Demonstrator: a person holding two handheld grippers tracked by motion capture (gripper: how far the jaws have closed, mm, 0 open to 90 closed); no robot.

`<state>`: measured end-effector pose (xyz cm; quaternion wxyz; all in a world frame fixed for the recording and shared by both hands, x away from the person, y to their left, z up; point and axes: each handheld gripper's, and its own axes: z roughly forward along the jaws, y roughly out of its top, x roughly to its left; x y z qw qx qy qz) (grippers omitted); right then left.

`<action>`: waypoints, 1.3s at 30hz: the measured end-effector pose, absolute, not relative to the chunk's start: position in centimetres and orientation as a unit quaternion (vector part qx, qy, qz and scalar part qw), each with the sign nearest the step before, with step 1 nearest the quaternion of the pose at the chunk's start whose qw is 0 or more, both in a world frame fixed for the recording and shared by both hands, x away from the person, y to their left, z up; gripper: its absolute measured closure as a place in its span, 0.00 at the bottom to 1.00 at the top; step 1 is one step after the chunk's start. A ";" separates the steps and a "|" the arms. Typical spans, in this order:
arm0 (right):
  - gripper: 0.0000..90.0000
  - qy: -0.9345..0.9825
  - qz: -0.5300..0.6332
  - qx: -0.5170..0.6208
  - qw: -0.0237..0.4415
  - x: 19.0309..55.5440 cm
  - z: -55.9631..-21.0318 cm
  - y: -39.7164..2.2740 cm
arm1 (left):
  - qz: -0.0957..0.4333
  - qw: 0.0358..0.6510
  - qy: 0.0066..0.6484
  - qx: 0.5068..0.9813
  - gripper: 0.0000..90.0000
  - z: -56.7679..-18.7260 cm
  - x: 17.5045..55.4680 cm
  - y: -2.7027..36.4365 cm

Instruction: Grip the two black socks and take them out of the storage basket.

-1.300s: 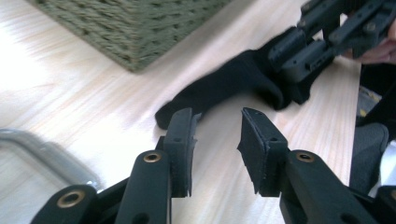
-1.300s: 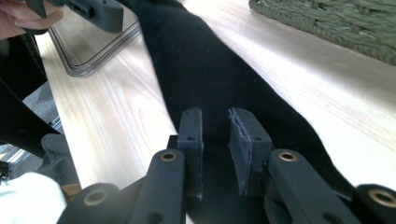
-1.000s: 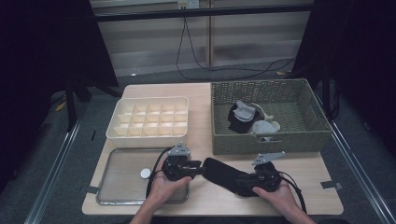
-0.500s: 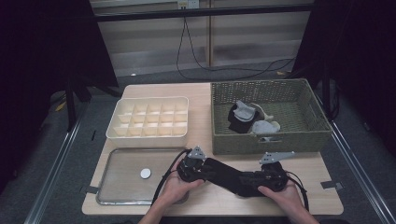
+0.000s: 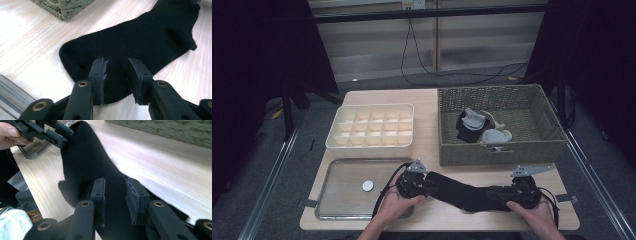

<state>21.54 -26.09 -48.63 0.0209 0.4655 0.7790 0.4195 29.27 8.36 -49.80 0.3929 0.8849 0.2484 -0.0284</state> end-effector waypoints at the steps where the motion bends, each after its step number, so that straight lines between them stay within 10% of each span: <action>1: 0.77 0.781 0.414 0.468 0.019 21.5 -48.7 -26.3 | -0.029 0.396 0.247 0.884 0.73 -49.9 29.2 8.5; 39: 0.56 0.779 0.402 0.478 0.044 23.6 -50.0 -28.3 | -0.049 0.395 0.231 0.888 0.69 -49.8 27.0 7.7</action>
